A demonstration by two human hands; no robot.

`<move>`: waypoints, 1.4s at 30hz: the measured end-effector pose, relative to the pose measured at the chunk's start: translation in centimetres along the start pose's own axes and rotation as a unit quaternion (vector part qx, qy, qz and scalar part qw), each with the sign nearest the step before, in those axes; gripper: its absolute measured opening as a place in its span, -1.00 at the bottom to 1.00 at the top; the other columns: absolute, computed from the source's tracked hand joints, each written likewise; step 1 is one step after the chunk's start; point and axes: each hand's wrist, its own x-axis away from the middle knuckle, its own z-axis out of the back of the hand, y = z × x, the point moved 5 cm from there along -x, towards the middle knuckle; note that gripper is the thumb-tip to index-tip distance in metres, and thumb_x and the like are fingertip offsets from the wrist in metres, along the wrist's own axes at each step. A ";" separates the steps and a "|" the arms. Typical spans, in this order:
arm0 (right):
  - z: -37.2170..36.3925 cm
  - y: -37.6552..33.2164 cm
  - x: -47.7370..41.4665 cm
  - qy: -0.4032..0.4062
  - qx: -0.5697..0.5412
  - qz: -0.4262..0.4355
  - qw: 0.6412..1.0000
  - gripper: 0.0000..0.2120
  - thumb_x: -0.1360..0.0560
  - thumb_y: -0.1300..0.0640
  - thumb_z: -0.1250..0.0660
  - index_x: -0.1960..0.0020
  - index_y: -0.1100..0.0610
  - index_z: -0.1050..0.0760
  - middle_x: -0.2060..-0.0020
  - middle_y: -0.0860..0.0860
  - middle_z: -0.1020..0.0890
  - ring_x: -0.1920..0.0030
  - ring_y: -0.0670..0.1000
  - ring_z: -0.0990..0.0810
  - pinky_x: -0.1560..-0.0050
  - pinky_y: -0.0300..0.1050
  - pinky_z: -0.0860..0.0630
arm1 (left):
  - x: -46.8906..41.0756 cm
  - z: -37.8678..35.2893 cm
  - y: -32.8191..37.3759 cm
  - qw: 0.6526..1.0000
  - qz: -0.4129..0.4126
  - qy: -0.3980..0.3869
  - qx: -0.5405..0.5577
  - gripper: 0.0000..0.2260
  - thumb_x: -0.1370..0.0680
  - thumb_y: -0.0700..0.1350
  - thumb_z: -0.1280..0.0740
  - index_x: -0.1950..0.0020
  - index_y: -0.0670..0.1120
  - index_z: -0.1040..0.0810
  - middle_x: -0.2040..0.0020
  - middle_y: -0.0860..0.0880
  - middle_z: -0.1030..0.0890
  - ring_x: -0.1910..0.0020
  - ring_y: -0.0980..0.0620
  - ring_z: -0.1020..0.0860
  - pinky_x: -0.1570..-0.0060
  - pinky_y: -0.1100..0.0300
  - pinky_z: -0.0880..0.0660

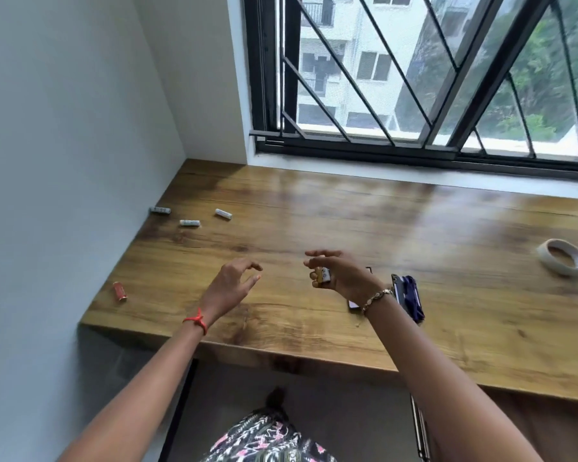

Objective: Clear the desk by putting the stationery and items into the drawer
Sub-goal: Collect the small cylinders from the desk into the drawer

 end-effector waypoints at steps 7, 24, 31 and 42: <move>-2.9 -1.3 -2.5 -0.013 0.031 -0.008 0.999 -0.77 -0.48 0.43 -0.21 -0.13 0.31 -0.45 0.21 0.15 -0.59 0.38 0.01 -0.58 0.38 -0.18 -0.55 | 0.0 3.6 -4.2 0.999 0.036 0.036 -0.020 -0.82 -0.48 -0.32 -0.33 -0.04 -0.15 -0.59 -0.07 -0.07 -0.62 -0.11 0.02 -0.54 -0.04 0.35 -0.35; -13.8 -3.4 -15.3 0.064 0.113 0.008 0.991 -0.88 -0.52 0.31 -0.24 -0.04 0.25 -0.48 0.33 0.07 -0.48 0.43 0.02 -0.43 0.39 -0.18 -0.44 | -9.2 9.8 -17.6 0.992 0.054 -0.026 -0.113 -0.59 -0.51 -0.38 -0.20 -0.35 -0.19 -0.38 -0.37 -0.14 -0.40 -0.40 -0.04 -0.32 -0.42 0.20 -0.17; -15.2 -3.2 -19.2 0.117 0.160 0.016 0.980 -0.88 -0.48 0.36 -0.22 0.06 0.23 -0.51 0.37 0.06 -0.50 0.57 -0.09 -0.45 0.46 -0.24 -0.43 | -12.5 8.7 -19.6 0.983 -0.001 -0.101 -0.155 -0.56 -0.56 -0.30 -0.21 -0.44 -0.15 -0.26 -0.44 -0.10 -0.32 -0.46 -0.02 -0.22 -0.45 0.19 -0.08; -15.9 -3.7 -22.7 0.127 0.172 0.005 0.977 -0.79 -0.42 0.43 -0.23 -0.01 0.24 -0.49 0.34 0.12 -0.53 0.54 -0.06 -0.47 0.45 -0.23 -0.47 | -14.9 6.9 -23.4 0.976 0.042 -0.133 -0.166 -0.83 -0.58 -0.14 -0.15 -0.11 -0.14 -0.45 -0.07 -0.08 -0.47 -0.03 -0.01 -0.44 -0.07 0.13 -0.43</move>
